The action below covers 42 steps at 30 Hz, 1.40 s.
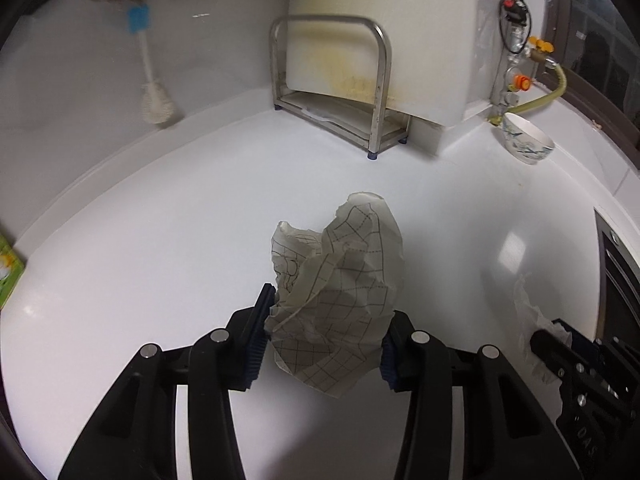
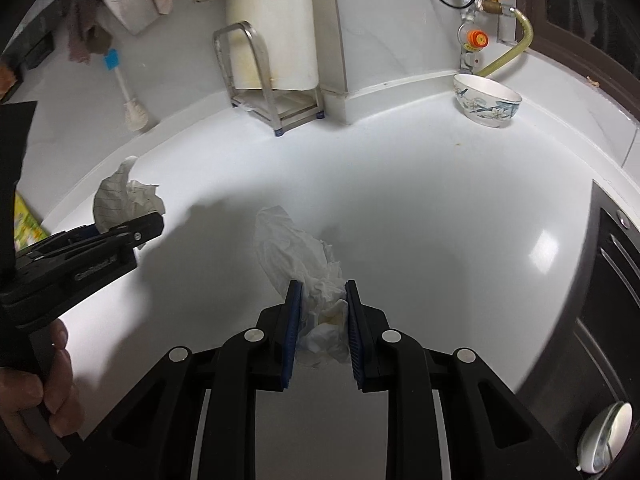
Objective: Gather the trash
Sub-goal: 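Carry both tissues over the bin and open both tools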
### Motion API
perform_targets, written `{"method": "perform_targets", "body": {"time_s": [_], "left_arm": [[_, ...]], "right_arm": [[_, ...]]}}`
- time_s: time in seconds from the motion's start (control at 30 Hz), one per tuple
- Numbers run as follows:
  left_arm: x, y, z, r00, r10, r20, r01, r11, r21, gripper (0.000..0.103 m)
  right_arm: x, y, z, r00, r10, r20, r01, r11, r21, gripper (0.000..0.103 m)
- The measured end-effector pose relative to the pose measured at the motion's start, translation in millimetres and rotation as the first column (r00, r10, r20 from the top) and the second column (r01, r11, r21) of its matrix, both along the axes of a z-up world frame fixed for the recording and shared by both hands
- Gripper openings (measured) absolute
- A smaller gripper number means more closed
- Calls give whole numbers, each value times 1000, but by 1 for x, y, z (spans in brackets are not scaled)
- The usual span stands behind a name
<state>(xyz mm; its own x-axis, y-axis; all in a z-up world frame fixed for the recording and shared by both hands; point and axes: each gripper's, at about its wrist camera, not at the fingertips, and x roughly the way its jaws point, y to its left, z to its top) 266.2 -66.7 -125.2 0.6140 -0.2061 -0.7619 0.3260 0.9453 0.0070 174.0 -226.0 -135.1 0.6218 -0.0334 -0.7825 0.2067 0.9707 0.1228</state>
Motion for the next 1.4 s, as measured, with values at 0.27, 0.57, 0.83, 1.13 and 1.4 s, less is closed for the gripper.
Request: {"method": "perform_targets", "body": {"time_s": [0.27,0.57,0.83,1.13,1.4], "left_arm": [[-85,25,24,1000,13,2,-13,1000,-1,45],[-189,35,35,1000,-13,-18,14,1000,24,45],[-267,24,30,997,-77,-24,79,995,69,45],[-318,11,-2,987,-94,-130,104,992,73,45],[-331,17,-27,976,-53,-212,73,994,84,47]], "right_arm": [[-83,13,18,1000,28,5,-29,1000,9,22],[-190,18,22,998,49,-34,-47,998,52,22],[-261,12,12,995,56,-83,-48,994,98,22],[-301,21,0,987,97,-126,-87,993,82,22],[-309,36,-17,975,140,-174,-127,988,83,22]]}}
